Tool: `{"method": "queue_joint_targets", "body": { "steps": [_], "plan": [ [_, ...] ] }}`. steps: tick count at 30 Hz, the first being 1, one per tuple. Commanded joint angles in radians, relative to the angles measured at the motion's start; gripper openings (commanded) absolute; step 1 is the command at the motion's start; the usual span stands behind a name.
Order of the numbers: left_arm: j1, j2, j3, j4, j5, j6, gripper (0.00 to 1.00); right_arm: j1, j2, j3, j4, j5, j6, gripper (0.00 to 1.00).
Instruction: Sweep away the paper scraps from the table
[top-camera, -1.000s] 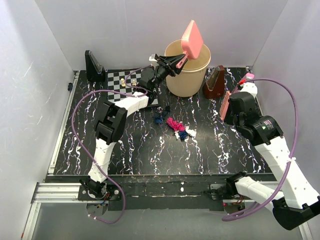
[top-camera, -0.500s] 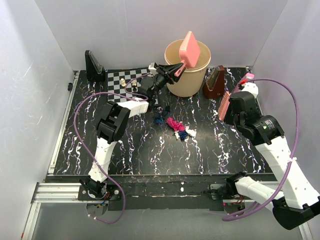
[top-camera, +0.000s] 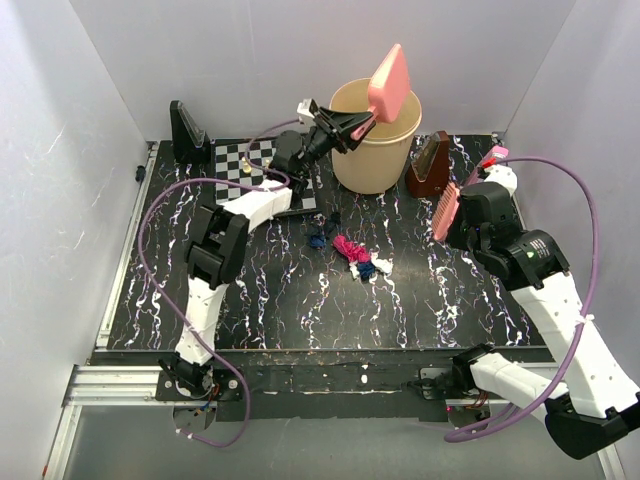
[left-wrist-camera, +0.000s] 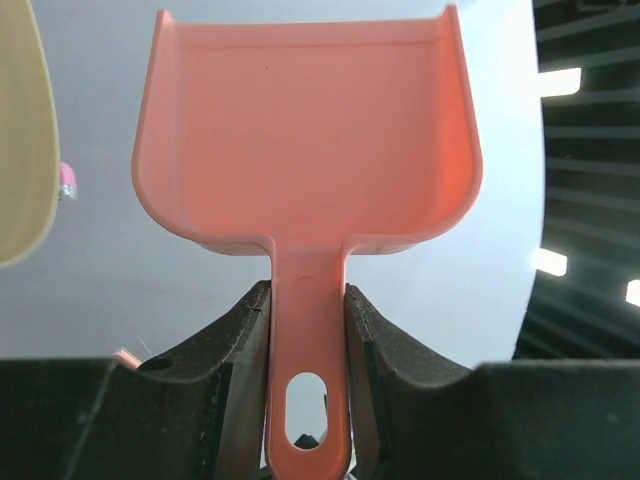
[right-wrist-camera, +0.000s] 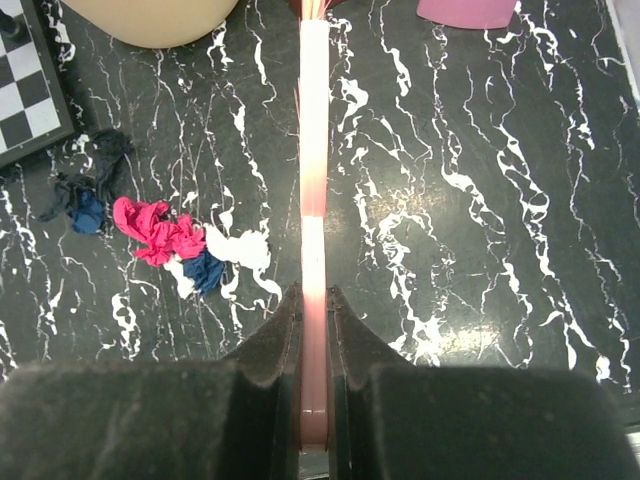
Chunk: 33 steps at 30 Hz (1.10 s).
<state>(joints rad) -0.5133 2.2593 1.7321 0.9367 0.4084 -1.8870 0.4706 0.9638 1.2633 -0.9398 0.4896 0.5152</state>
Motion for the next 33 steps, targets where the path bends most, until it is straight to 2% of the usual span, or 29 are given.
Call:
{"method": "queue_joint_targets", "body": {
  "steps": [1, 7, 12, 15, 18, 20, 23, 28, 31, 33],
  "plan": [
    [0.009, -0.236, 0.032, -0.247, 0.124, 0.325, 0.0, -0.007, -0.011, 0.065, -0.028, 0.035, 0.132, 0.01],
    [0.009, -0.449, -0.029, -0.642, 0.101, 0.707, 0.0, -0.007, -0.118, 0.016, 0.094, -0.104, 0.1, 0.01],
    [0.009, -0.625, -0.071, -1.01, 0.009, 1.03, 0.0, -0.009, -0.189, -0.076, 0.225, -0.307, 0.033, 0.01],
    [0.009, -0.737, -0.104, -1.221, -0.123, 1.205, 0.0, -0.009, -0.212, -0.122, 0.285, -0.385, 0.035, 0.01],
    [0.01, -0.878, -0.192, -1.357, -0.32, 1.348, 0.0, -0.009, -0.198, -0.136, 0.302, -0.433, 0.045, 0.01],
    [0.012, -0.996, -0.268, -1.404, -0.425, 1.413, 0.0, -0.009, -0.168, -0.133, 0.317, -0.482, 0.046, 0.01],
    [0.016, -1.159, -0.412, -1.417, -0.563, 1.437, 0.0, -0.009, -0.114, -0.145, 0.381, -0.655, 0.046, 0.01],
    [0.022, -1.343, -0.586, -1.421, -0.707, 1.49, 0.0, -0.007, 0.001, -0.16, 0.453, -0.73, 0.121, 0.01],
    [0.022, -1.388, -0.635, -1.486, -0.72, 1.453, 0.0, -0.003, 0.088, -0.162, 0.518, -0.801, 0.149, 0.01],
    [0.022, -1.432, -0.71, -1.452, -0.653, 1.422, 0.0, 0.019, 0.151, -0.154, 0.553, -0.813, 0.173, 0.01]
  ]
}}
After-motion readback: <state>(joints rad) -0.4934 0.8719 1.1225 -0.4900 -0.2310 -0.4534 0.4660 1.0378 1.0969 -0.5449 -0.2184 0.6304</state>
